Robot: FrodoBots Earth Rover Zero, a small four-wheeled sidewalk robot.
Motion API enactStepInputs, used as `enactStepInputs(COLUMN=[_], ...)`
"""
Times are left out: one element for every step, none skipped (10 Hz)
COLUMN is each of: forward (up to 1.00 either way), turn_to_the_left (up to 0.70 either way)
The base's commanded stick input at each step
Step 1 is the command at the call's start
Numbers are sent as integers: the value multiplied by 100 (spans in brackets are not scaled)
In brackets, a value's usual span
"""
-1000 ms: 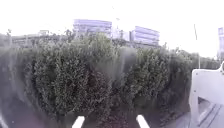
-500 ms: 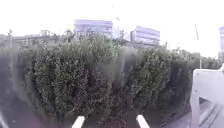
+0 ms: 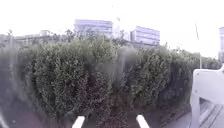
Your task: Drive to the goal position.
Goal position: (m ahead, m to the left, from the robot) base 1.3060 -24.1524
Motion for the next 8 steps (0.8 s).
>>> enactStepInputs(forward=[0,0,0,0,0,0,0,0], turn_to_the_left=[0,0,0,0,0,0,0,0])
